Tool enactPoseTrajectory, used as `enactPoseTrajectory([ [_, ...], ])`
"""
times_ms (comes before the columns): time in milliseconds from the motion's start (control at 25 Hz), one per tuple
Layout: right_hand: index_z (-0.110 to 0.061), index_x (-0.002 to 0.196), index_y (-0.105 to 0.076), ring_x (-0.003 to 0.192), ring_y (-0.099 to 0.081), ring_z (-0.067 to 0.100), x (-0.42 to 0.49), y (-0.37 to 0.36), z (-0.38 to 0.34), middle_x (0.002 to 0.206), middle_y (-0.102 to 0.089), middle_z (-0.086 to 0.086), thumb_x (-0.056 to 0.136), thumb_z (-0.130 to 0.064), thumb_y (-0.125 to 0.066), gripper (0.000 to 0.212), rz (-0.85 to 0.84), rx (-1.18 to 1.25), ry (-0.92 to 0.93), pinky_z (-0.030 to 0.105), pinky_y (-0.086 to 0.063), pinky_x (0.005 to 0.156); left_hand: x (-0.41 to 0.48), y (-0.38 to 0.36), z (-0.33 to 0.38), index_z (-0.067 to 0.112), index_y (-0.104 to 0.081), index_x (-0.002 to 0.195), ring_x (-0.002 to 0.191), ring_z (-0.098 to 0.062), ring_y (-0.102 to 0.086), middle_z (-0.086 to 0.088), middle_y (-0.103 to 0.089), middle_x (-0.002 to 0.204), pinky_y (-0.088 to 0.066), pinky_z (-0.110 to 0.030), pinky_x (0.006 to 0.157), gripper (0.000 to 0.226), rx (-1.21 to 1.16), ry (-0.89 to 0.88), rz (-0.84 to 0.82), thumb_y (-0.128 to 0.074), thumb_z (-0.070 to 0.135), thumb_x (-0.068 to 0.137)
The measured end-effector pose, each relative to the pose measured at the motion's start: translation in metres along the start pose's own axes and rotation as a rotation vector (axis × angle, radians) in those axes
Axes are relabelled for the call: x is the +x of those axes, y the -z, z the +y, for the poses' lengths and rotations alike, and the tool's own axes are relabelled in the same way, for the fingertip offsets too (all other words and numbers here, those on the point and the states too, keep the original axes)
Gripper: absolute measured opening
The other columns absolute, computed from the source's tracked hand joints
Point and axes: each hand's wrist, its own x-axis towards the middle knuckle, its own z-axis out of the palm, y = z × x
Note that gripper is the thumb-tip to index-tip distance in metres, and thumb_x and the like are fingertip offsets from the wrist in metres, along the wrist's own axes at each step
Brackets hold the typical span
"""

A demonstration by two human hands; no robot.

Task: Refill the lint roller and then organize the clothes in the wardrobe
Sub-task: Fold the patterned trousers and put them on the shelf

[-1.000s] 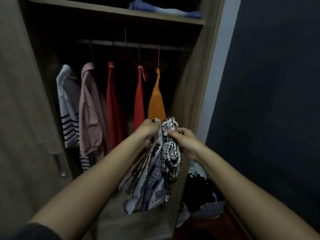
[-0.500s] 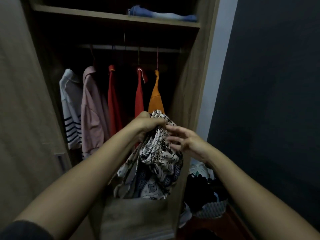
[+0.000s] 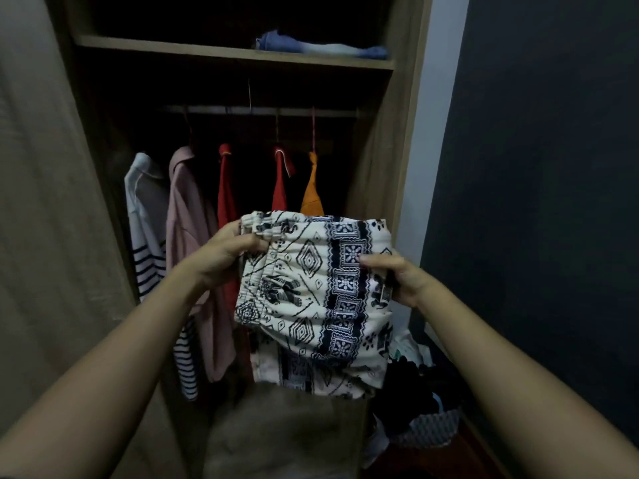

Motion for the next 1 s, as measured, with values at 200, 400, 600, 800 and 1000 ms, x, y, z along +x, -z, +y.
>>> enactPoseTrajectory([
  [200, -0.012, 0.099, -0.061, 0.081, -0.068, 0.017, 0.001, -0.015, -0.020, 0.090, -0.072, 0.004, 0.074, -0.012, -0.069, 0.026, -0.016, -0.031, -0.039, 0.034, -0.054, 0.083, -0.002, 0.011, -0.005, 0.002, -0.059, 0.099, 0.071, -0.017, -0.068, -0.005, -0.073, 0.081, -0.056, -0.027, 0.066, 0.049, -0.058, -0.012, 0.083, -0.065, 0.008, 0.051],
  [400, -0.030, 0.115, -0.044, 0.097, -0.058, 0.004, -0.009, -0.015, -0.046, 0.114, -0.055, -0.006, 0.063, -0.010, -0.082, 0.067, 0.261, -0.663, 0.243, 0.025, -0.048, 0.092, -0.011, 0.017, 0.012, 0.014, -0.062, 0.096, 0.074, -0.005, -0.066, 0.006, -0.073, 0.078, -0.052, -0.016, 0.066, 0.032, 0.315, -0.055, 0.077, -0.066, -0.005, 0.071],
  [600, -0.025, 0.133, -0.040, 0.096, -0.057, -0.003, -0.018, -0.027, -0.068, 0.108, -0.058, -0.017, 0.064, -0.023, -0.083, 0.082, 0.246, -1.023, 0.487, -0.001, -0.038, 0.081, -0.015, 0.003, 0.031, 0.027, -0.056, 0.104, 0.076, -0.019, -0.062, 0.001, -0.065, 0.081, -0.044, -0.025, 0.063, 0.048, 1.190, -0.147, 0.186, -0.074, 0.024, 0.060],
  [800, -0.018, 0.130, -0.045, 0.107, -0.058, 0.007, -0.011, -0.030, -0.058, 0.116, -0.061, -0.007, 0.064, -0.024, -0.083, 0.075, 0.174, -1.092, 0.456, 0.025, -0.046, 0.092, -0.009, -0.031, 0.036, 0.024, -0.060, 0.094, 0.092, -0.035, -0.063, -0.007, -0.066, 0.096, -0.037, -0.033, 0.065, 0.032, 1.891, -0.091, 0.173, -0.059, 0.041, 0.067],
  [1000, -0.022, 0.129, -0.037, 0.101, -0.059, 0.007, -0.015, -0.014, -0.064, 0.113, -0.058, -0.003, 0.059, -0.011, -0.085, 0.085, 0.289, -0.781, 0.337, 0.025, -0.046, 0.094, -0.007, -0.024, 0.037, 0.033, -0.057, 0.108, 0.087, -0.027, -0.062, -0.001, -0.067, 0.087, -0.044, -0.034, 0.068, 0.059, 1.569, -0.133, -0.021, -0.045, 0.069, 0.064],
])
